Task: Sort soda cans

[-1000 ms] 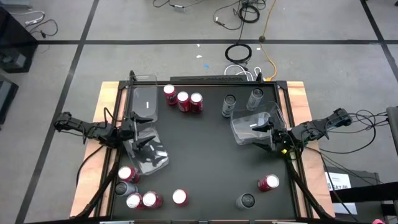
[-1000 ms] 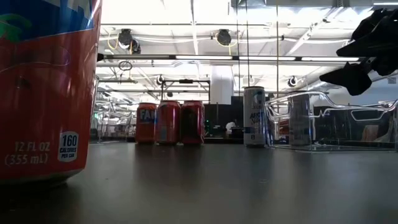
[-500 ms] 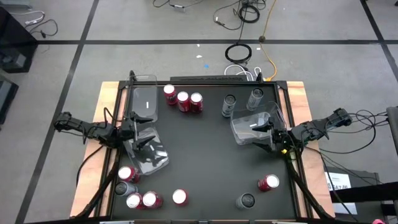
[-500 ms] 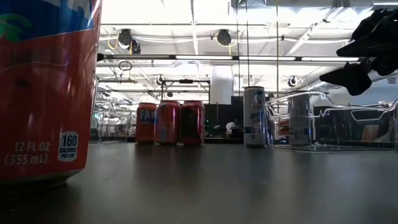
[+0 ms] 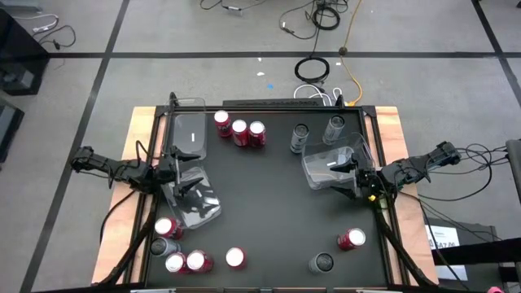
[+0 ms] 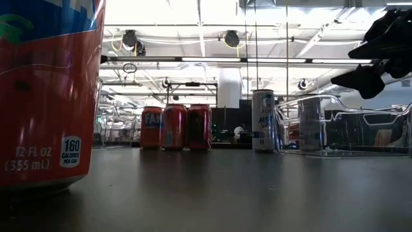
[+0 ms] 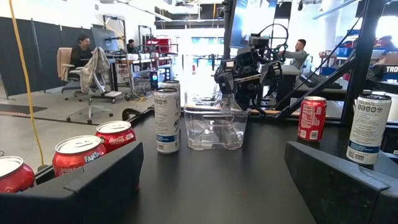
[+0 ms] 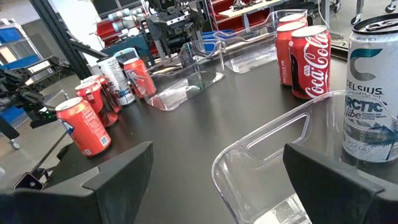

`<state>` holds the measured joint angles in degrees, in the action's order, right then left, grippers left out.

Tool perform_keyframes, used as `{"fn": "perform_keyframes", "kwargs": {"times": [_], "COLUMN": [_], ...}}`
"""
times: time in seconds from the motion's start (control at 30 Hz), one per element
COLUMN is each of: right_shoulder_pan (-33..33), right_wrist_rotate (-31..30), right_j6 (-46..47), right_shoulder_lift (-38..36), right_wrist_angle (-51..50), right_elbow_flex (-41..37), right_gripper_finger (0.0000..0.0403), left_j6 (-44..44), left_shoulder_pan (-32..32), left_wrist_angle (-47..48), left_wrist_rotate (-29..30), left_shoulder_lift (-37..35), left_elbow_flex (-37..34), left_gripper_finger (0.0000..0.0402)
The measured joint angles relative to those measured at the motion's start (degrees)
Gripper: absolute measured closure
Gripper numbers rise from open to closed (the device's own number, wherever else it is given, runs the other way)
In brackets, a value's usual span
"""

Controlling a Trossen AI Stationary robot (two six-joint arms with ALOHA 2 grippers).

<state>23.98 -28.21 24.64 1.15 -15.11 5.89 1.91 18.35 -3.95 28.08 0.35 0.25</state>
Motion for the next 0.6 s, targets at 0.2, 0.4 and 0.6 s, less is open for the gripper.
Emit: {"fn": "perform_keyframes", "kwargs": {"times": [0.2,0.4,0.6], "right_shoulder_pan": [0.01,-0.02,-0.01], "right_wrist_rotate": [0.00,-0.02,-0.02], "right_j6": [0.00,0.00,0.00], "right_shoulder_lift": [0.00,0.02,0.00], "right_wrist_angle": [0.02,0.02,0.02], "right_elbow_flex": [0.02,0.00,0.00], "right_gripper_finger": [0.0051,0.0051,0.0051], "left_j6": [0.00,0.00,0.00], "left_shoulder_pan": [0.00,0.00,0.00], "left_wrist_angle": [0.00,0.00,0.00], "left_wrist_rotate": [0.00,0.02,0.02], "left_shoulder_lift": [0.00,0.00,-0.01], "left_elbow_flex": [0.00,0.00,0.00], "left_gripper_finger": [0.0002,0.0002,0.0002]}}
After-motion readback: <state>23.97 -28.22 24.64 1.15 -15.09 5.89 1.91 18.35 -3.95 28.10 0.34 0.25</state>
